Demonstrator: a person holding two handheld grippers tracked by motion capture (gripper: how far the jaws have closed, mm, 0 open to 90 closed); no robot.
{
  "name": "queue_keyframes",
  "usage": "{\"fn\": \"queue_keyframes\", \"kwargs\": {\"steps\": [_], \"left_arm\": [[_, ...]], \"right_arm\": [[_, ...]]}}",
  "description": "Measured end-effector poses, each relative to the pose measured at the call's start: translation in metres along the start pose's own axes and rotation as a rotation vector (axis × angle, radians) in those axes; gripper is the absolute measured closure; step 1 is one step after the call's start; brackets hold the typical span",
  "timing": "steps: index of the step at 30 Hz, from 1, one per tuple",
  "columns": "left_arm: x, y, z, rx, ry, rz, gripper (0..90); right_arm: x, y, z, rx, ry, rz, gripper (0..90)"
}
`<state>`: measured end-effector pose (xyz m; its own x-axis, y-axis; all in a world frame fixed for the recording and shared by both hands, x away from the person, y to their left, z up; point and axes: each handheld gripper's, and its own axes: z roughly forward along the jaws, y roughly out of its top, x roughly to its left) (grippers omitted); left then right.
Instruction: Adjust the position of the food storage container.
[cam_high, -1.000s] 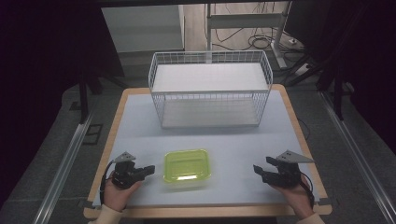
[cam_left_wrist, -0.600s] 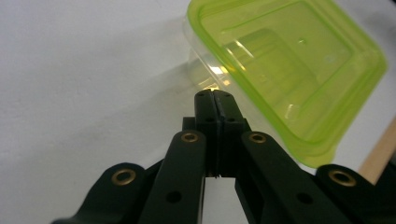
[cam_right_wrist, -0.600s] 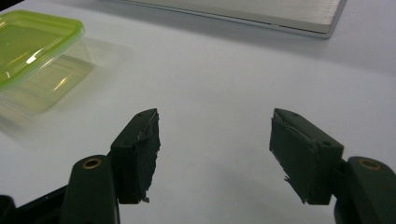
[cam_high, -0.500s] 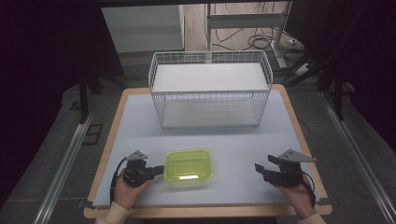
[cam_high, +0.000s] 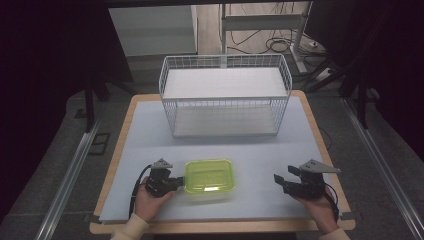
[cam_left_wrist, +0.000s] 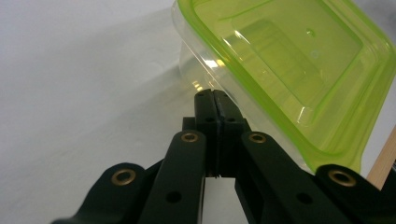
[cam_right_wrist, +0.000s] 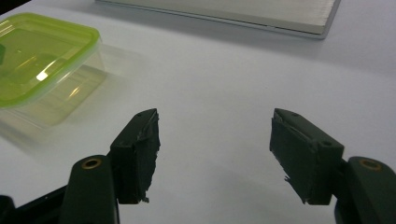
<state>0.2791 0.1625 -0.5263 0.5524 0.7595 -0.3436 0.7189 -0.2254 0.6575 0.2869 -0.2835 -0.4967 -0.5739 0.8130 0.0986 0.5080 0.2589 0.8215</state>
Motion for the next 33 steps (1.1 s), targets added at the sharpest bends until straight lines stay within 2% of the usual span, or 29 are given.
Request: {"fn": "queue_keyframes", "kwargs": {"steps": [10, 18, 23, 28, 33], "left_arm": [[-0.011, 0.012, 0.019, 0.022, -0.021, 0.021, 89.8], [-0.018, 0.017, 0.026, 0.031, -0.035, 0.036, 89.8], [-0.018, 0.017, 0.028, 0.029, -0.029, 0.036, 89.8], [-0.014, 0.015, 0.024, 0.024, -0.024, 0.025, 89.7], [0.0, 0.013, 0.005, -0.043, -0.019, -0.028, 87.1]], "right_arm": [[0.0, 0.0, 0.0, -0.001, 0.0, -0.001, 33.5], [-0.001, 0.0, -0.001, 0.0, 0.0, 0.003, 33.4], [0.0, 0.0, 0.0, 0.0, 0.001, -0.003, 33.4], [0.001, 0.0, 0.001, 0.003, 0.001, -0.006, 33.4], [0.001, 0.001, 0.0, -0.001, 0.004, -0.006, 33.4]]}}
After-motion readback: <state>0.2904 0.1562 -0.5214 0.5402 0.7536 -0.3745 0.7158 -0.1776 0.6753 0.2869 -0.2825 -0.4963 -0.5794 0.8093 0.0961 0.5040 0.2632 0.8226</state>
